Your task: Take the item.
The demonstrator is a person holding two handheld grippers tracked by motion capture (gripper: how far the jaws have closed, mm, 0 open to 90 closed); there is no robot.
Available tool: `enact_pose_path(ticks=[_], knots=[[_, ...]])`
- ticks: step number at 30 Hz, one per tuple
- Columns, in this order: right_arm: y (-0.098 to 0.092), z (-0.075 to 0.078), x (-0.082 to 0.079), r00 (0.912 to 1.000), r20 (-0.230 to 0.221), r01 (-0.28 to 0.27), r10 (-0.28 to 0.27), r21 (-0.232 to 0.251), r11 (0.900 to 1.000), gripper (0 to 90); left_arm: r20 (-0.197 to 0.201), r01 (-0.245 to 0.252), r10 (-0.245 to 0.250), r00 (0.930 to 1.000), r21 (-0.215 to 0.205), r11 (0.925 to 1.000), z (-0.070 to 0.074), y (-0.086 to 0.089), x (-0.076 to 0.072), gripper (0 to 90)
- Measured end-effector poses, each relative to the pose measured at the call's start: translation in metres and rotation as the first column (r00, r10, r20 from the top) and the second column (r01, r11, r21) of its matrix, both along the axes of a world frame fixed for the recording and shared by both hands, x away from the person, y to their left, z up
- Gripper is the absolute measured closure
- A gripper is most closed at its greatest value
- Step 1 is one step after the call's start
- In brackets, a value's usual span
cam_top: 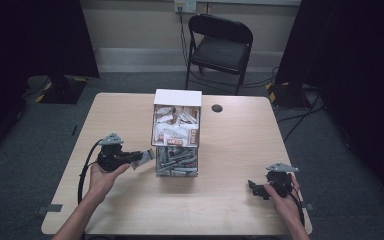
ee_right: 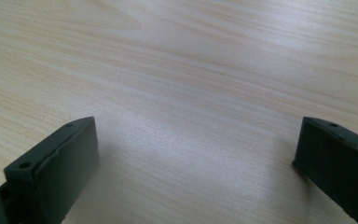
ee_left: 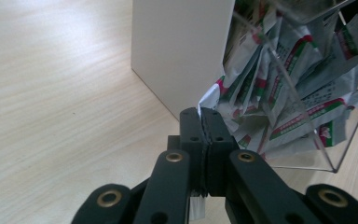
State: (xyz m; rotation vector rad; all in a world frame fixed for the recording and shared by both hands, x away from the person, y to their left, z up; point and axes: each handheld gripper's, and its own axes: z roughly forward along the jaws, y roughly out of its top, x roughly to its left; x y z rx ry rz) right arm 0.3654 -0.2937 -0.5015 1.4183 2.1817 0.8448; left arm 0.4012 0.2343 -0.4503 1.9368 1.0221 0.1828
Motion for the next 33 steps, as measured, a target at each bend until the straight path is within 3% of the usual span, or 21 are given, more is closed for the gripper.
enact_pose_path(ticks=[4, 11, 23, 33], knots=[[0.000, 0.000, 0.000, 1.0000, 0.001, -0.001, 0.001, 0.000, 1.000, 0.0, -0.014, -0.001, 0.001, 0.9999, -0.005, 1.0000, -0.008, -0.002, 0.002, 89.0], [0.000, 0.000, 0.000, 1.0000, 0.001, -0.002, 0.002, -0.002, 1.000, 0.0, -0.045, -0.007, 0.008, 0.9990, 0.026, 0.9996, -0.017, -0.001, 0.007, 88.9], [0.000, 0.000, 0.000, 1.0000, 0.001, -0.001, 0.001, -0.001, 1.000, 0.0, -0.023, -0.054, 0.055, 0.9982, 0.019, 0.9983, -0.022, 0.006, 0.017, 88.4], [0.000, 0.000, 0.000, 1.0000, 0.001, -0.001, 0.001, -0.002, 1.000, 0.0, -0.028, -0.091, 0.091, 0.9954, 0.022, 0.9956, -0.031, 0.012, 0.025, 86.8]])
